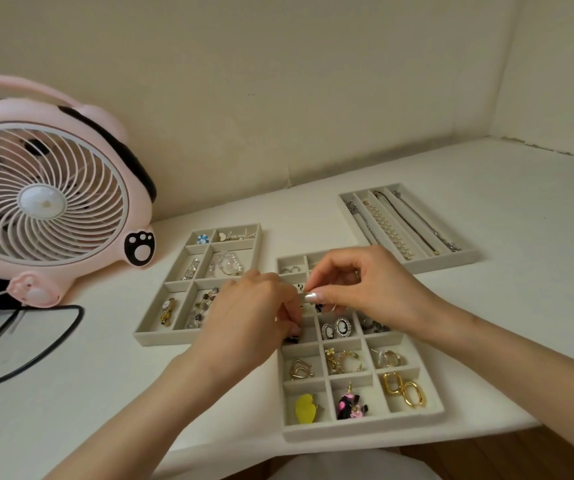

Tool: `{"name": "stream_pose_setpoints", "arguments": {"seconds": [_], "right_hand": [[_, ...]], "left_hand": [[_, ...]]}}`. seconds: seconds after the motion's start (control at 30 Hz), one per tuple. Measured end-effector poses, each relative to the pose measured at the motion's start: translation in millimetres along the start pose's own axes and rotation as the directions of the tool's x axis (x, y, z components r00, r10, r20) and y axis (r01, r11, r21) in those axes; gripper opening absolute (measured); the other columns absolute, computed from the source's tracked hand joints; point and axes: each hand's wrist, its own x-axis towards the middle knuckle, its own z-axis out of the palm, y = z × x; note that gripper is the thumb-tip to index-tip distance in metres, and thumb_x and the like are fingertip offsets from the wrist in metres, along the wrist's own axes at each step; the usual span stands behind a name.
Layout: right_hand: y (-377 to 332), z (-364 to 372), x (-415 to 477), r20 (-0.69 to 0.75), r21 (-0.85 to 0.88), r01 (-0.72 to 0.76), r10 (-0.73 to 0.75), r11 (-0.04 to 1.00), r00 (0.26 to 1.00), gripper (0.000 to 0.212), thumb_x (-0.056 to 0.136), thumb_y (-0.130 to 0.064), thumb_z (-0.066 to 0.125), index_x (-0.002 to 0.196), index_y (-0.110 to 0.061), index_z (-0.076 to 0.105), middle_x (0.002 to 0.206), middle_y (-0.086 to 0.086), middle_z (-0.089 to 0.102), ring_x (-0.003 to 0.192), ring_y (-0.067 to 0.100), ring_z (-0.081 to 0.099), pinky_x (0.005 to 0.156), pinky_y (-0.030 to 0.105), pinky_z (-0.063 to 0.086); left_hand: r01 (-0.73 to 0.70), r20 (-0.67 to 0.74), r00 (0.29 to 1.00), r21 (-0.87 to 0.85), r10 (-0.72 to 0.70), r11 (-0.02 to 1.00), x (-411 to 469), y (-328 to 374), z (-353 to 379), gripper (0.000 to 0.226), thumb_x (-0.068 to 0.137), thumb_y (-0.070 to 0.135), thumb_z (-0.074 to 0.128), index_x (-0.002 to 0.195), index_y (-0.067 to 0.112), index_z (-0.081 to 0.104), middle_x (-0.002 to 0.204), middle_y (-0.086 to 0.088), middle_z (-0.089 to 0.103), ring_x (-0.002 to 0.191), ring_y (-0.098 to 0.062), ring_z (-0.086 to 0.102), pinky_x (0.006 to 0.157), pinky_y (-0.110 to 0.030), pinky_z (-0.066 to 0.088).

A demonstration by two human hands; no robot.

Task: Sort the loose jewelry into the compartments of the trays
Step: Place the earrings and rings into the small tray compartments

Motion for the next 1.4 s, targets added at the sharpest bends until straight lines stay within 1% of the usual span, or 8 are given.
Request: {"name": "stream_pose_setpoints", "arguments": {"seconds": [0.17,0.27,0.4,0.57,0.7,0.83,1.13,1.4], "right_hand": [[0,0,1,0.005,0.007,-0.002,0.002,1.000,1.000,0.006,0.078,-0.007,0.073,0.082,-0.011,0.072,0.079,0.008,0.070,0.072,0.022,0.068,0.068,0.034,0.060],[1,0,1,0.009,0.017,-0.010,0.010,1.000,1.000,0.005,0.079,-0.006,0.073,0.083,-0.009,0.071,0.079,0.008,0.070,0.072,0.020,0.068,0.066,0.033,0.059],[0,0,1,0.015,0.029,-0.021,0.021,0.999,1.000,0.006,0.078,-0.005,0.073,0.083,-0.008,0.071,0.079,0.009,0.070,0.069,0.016,0.068,0.063,0.027,0.057],[1,0,2,0.014,0.005,-0.006,0.006,1.000,1.000,0.006,0.078,-0.006,0.073,0.082,-0.011,0.072,0.079,0.007,0.071,0.071,0.022,0.069,0.069,0.034,0.060],[1,0,0,0.020,0.012,-0.012,0.012,1.000,1.000,0.007,0.079,-0.006,0.073,0.082,-0.012,0.072,0.080,0.007,0.071,0.074,0.025,0.069,0.072,0.039,0.060],[1,-1,0,0.016,0.011,-0.015,0.015,1.000,1.000,0.006,0.079,-0.006,0.073,0.083,-0.011,0.072,0.080,0.008,0.071,0.073,0.025,0.069,0.071,0.038,0.060],[0,-2,-2,0.013,-0.007,-0.015,0.015,1.000,1.000,0.006,0.079,-0.007,0.073,0.084,-0.010,0.071,0.081,0.009,0.071,0.073,0.024,0.069,0.071,0.038,0.059],[-1,-2,-3,0.004,-0.007,-0.025,0.025,1.000,1.000,0.006,0.079,-0.006,0.072,0.084,-0.009,0.071,0.081,0.009,0.071,0.073,0.024,0.069,0.072,0.043,0.058]], "left_hand": [[0.000,-0.001,1.000,-0.021,0.000,1.000,-2,-1,0,0.006,0.080,0.032,0.068,0.085,0.033,0.066,0.083,0.017,0.049,0.085,-0.005,0.038,0.070,-0.027,0.030],[0.036,0.012,0.999,-0.191,-0.034,0.981,-2,-5,-6,0.006,0.076,0.029,0.073,0.076,0.032,0.068,0.076,0.016,0.056,0.073,0.000,0.044,0.066,-0.024,0.036],[0.082,0.036,0.997,-0.424,-0.074,0.902,-3,-10,-20,0.013,0.070,0.026,0.078,0.065,0.033,0.069,0.066,0.023,0.058,0.062,-0.001,0.042,0.057,-0.016,0.032],[0.094,0.144,0.989,-0.545,-0.017,0.833,-10,-10,-26,0.011,0.070,0.026,0.079,0.066,0.031,0.070,0.075,0.001,0.066,0.065,-0.008,0.041,0.062,-0.024,0.034],[0.125,0.186,0.982,-0.540,-0.027,0.832,-12,-11,-20,0.013,0.070,0.026,0.078,0.067,0.034,0.069,0.077,0.004,0.066,0.064,-0.005,0.041,0.065,-0.026,0.035],[0.155,0.182,0.981,-0.496,-0.072,0.854,-9,-12,-15,0.013,0.071,0.025,0.078,0.064,0.031,0.069,0.064,0.017,0.061,0.058,-0.002,0.038,0.056,-0.019,0.032],[0.231,0.278,0.956,-0.518,-0.094,0.824,1,-14,-14,0.011,0.074,0.020,0.077,0.067,0.025,0.071,0.048,0.019,0.049,0.056,-0.008,0.038,0.056,-0.024,0.033],[0.212,0.272,0.959,-0.488,-0.084,0.847,8,-17,-10,0.012,0.074,0.017,0.076,0.067,0.025,0.070,0.045,0.020,0.049,0.047,-0.002,0.036,0.045,-0.011,0.028]]}}
